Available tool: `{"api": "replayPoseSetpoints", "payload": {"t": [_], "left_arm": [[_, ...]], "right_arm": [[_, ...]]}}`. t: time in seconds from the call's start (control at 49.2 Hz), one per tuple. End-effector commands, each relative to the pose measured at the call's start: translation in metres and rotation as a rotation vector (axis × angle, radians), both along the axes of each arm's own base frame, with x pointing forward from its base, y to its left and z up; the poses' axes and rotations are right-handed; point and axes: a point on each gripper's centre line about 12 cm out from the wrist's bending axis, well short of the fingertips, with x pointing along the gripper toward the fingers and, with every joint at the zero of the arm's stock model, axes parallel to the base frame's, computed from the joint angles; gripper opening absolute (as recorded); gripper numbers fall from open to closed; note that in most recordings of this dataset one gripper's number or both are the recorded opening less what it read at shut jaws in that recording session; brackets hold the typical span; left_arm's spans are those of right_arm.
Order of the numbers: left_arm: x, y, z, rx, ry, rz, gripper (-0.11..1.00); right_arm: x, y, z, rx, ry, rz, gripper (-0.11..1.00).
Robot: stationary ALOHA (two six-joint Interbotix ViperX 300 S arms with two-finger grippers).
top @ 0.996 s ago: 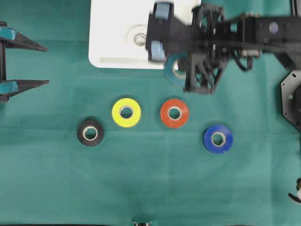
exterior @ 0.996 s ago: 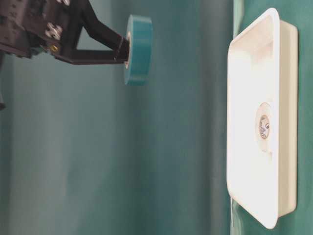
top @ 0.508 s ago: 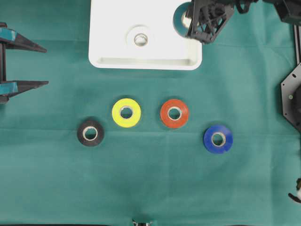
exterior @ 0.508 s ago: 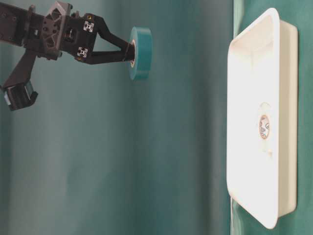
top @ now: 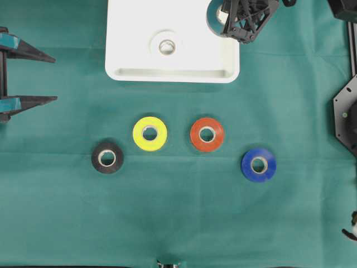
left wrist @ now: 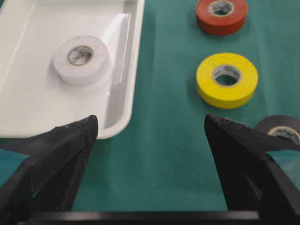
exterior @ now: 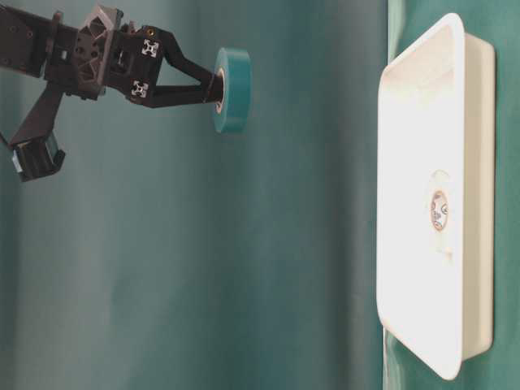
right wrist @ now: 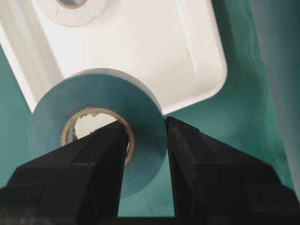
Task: Pick up the tape from a random location and place it into the white case.
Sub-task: 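Carry the teal tape with the right gripper toward the white tray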
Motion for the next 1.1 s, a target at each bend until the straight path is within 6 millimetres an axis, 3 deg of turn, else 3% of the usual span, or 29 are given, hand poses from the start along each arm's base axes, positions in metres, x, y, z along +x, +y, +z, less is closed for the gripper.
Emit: {"api": "replayPoseSetpoints", "payload": {"t": [0.0, 0.508, 1.077], "left_arm": [[0.002, 0.001, 0.004, 0.0, -0.012, 0.003, 0.96], [0.002, 0.001, 0.005, 0.0, -0.012, 0.003, 0.96], [0.002, 0.001, 0.005, 0.0, -0.011, 0.003, 0.96]], "right_arm": [[0.001, -0.001, 0.012, -0.021, -0.053, 0.006, 0.27], [0.032, -0.017, 0.006, -0.041, -0.082, 0.025, 0.27], [0.03, -0.021, 0.003, -0.038, -0.073, 0.014, 0.27]]}}
